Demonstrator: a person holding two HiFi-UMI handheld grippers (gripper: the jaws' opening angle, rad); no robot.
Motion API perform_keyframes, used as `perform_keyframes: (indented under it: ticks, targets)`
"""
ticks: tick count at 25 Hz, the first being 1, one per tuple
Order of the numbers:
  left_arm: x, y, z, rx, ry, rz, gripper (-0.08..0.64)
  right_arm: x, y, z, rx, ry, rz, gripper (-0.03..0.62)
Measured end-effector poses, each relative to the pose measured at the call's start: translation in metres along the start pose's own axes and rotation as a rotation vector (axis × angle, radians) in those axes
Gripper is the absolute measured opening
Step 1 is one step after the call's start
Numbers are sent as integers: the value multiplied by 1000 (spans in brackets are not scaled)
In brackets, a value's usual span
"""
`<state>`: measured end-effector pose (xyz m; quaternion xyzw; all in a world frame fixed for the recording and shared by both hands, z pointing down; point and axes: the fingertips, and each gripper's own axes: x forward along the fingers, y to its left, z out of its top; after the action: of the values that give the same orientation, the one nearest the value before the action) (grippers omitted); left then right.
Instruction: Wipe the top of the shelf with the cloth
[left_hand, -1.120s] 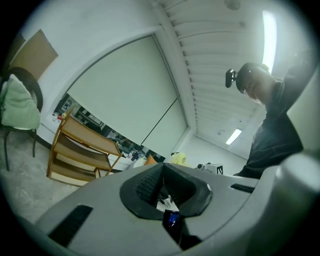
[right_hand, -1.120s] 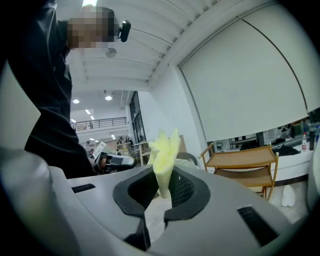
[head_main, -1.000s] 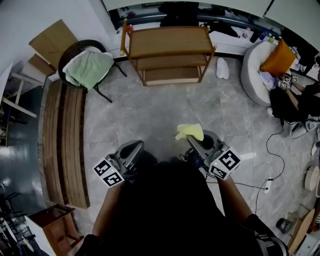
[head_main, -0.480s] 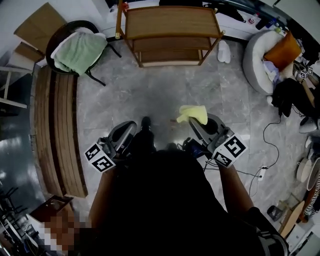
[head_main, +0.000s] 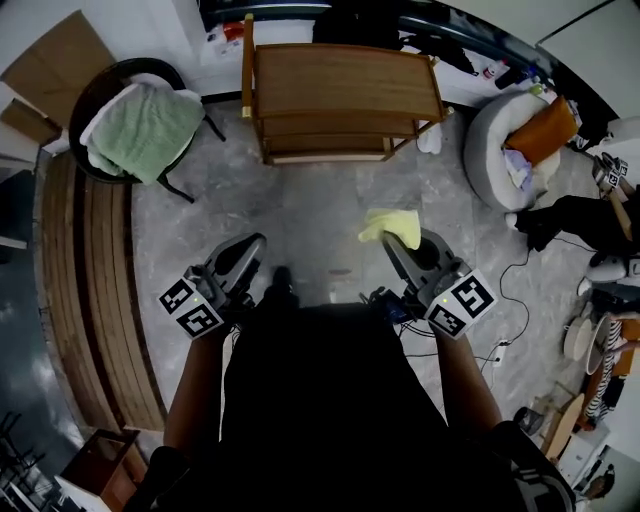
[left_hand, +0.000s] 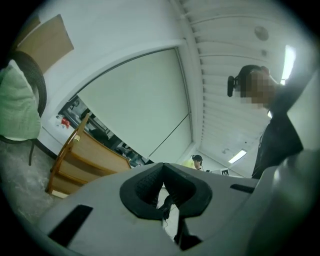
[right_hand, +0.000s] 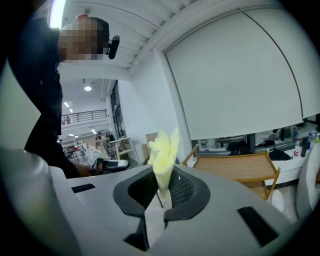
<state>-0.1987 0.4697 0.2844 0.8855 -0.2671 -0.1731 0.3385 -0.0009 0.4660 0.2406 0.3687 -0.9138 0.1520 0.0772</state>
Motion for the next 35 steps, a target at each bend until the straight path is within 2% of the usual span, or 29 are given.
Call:
perform_keyframes:
  ticks: [3, 6, 9, 16, 22, 29, 35]
  targets:
    - [9, 25, 6, -105, 41, -62, 12, 20, -20, 13, 59, -4, -81, 46]
    - [18, 48, 10, -173, 24, -88, 11, 37, -37, 20, 133, -32, -124, 46]
    - [28, 67, 7, -184, 26, -57, 11, 55, -44, 15, 83, 12, -112, 46]
    - [76, 106, 12, -167, 96, 34, 11, 99, -82, 14, 6, 64, 6, 46]
    - [140, 137, 39, -112, 134, 133, 11, 136, -158, 31, -11, 115, 124, 46]
    - [211, 160, 72, -87, 117, 258, 11, 171, -258, 62, -106, 168, 280, 46]
    - [242, 181, 83, -59, 153, 375, 11, 217, -305, 76, -33, 133, 364, 46]
